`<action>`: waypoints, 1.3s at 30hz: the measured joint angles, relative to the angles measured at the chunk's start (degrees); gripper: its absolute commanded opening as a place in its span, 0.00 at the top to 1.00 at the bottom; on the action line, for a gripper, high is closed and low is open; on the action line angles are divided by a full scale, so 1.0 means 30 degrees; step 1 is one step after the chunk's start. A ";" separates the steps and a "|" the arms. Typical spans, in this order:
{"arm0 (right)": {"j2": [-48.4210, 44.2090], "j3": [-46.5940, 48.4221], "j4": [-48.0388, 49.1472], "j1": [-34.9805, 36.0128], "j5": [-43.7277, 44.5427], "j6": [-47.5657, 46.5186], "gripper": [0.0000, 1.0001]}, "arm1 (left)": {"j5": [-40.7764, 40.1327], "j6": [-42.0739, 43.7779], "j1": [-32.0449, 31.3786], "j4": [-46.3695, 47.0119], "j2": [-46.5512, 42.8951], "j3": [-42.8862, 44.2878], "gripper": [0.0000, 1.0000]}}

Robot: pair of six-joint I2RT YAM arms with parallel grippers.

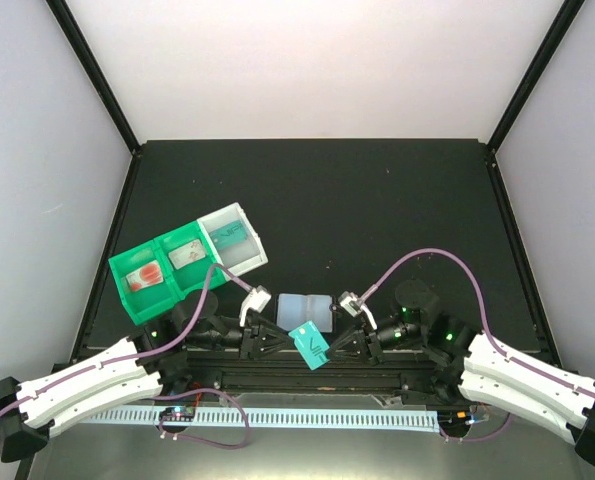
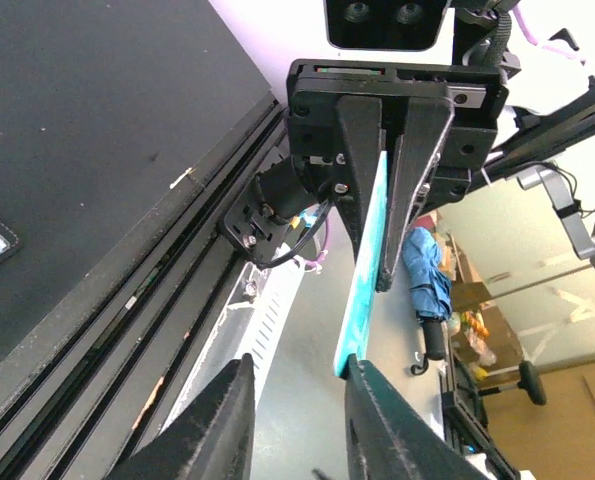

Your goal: Take the credit cards out of the card holder

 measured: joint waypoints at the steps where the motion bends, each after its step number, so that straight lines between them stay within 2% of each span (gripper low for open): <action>1: 0.0022 0.0000 0.0036 0.0000 -0.0036 0.0000 0.99 | 0.0051 0.0066 0.0000 0.0066 0.0000 0.0000 0.78; 8: 0.0321 0.0000 0.0146 0.0000 -0.0117 -0.0007 0.99 | 0.0291 0.0066 0.0000 0.0503 -0.0036 0.0000 0.79; 9: 0.0386 0.0000 0.0146 0.0000 -0.0146 -0.0007 0.99 | 0.0335 0.0066 0.0000 0.0605 -0.0036 0.0000 0.82; 11: 0.0459 0.0000 0.0138 0.0000 -0.0211 -0.0007 0.99 | 0.0364 0.0036 0.0000 0.0823 -0.0036 0.0000 0.96; 16: 0.0488 -0.0007 0.0117 0.0000 -0.0219 -0.0022 0.97 | 0.0554 -0.0058 0.0022 0.1290 -0.0044 0.0000 0.98; 18: 0.0495 -0.0007 0.0109 0.0000 -0.0197 -0.0044 0.90 | 0.0539 -0.0058 0.0022 0.1275 -0.0036 0.0000 0.99; 25: 0.0087 0.0160 -0.1362 0.0000 0.1734 -0.0568 0.34 | -0.1588 0.0087 0.0044 -0.0299 -0.0160 0.0197 0.99; 29: -0.1005 0.0291 -0.1894 0.0000 0.3315 -0.0466 0.10 | -0.4146 -0.0073 0.0080 -0.1384 -0.0750 0.0488 0.98; 32: -0.1617 0.0357 -0.2215 0.0000 0.4561 -0.0255 0.01 | -0.6885 -0.0583 0.0146 -0.2106 -0.1428 0.0612 0.99; 39: -0.2375 0.0350 -0.2448 0.0000 0.6069 0.0452 0.00 | -1.3471 -0.1661 0.0401 -0.3118 -0.1683 0.0641 0.98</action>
